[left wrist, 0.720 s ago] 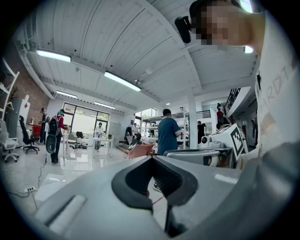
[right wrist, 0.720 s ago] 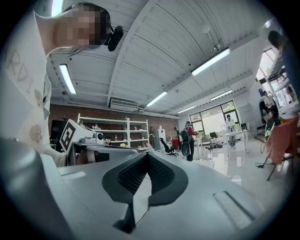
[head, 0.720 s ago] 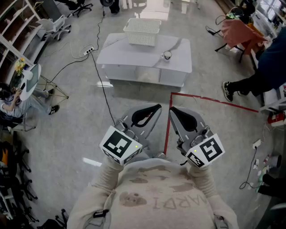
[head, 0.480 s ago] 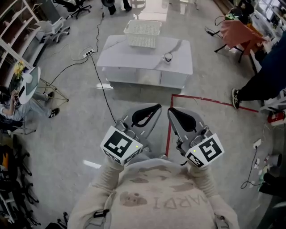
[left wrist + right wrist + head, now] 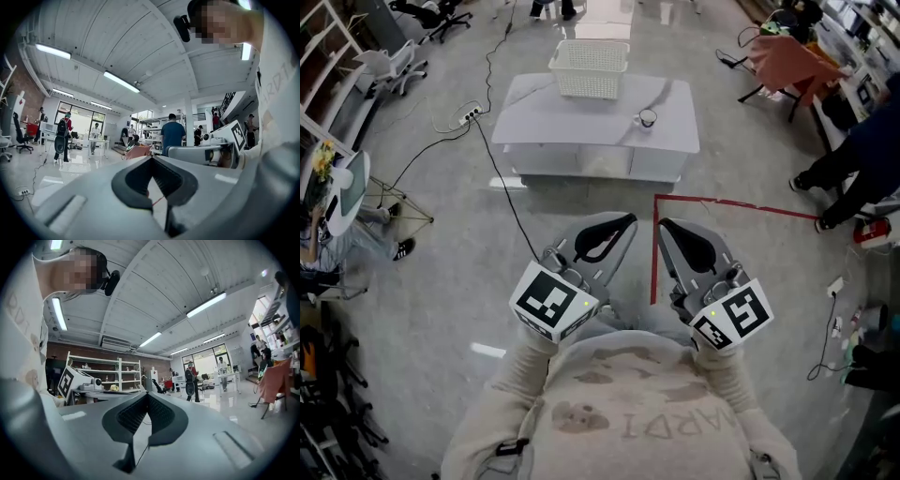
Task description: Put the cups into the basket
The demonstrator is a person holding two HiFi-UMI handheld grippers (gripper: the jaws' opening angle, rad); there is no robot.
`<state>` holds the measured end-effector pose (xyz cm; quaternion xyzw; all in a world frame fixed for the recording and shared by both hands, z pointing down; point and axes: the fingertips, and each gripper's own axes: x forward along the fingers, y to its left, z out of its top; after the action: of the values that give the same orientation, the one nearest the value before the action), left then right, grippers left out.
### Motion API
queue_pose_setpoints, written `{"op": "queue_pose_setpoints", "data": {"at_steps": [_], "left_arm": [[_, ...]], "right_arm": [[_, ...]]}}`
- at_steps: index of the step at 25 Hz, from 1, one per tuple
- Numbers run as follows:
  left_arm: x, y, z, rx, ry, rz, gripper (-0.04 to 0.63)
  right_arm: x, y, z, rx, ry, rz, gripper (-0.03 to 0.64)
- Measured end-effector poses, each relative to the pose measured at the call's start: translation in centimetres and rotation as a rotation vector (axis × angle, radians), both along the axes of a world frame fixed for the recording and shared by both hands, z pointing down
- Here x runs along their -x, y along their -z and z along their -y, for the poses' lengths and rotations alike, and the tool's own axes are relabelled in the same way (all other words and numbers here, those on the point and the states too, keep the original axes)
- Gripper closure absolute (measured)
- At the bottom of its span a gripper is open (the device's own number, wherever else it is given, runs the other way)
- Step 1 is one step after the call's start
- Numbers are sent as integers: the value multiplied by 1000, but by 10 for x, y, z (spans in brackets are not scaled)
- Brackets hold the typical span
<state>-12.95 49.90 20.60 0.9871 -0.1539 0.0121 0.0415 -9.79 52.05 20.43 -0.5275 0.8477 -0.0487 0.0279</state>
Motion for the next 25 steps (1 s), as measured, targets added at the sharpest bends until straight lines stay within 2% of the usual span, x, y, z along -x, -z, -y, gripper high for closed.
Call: {"op": "queue_pose_setpoints", "data": {"at_steps": [8, 12, 25], "left_arm": [[-12, -5, 27, 32, 5, -9, 595], [-29, -9, 45, 31, 20, -2, 595], [-150, -5, 145, 21, 127, -5, 595]], "right_arm": [[-35, -8, 12, 22, -76, 18, 592], [-58, -14, 31, 33, -80, 6, 594], [-186, -5, 139, -2, 40, 6, 594]]}}
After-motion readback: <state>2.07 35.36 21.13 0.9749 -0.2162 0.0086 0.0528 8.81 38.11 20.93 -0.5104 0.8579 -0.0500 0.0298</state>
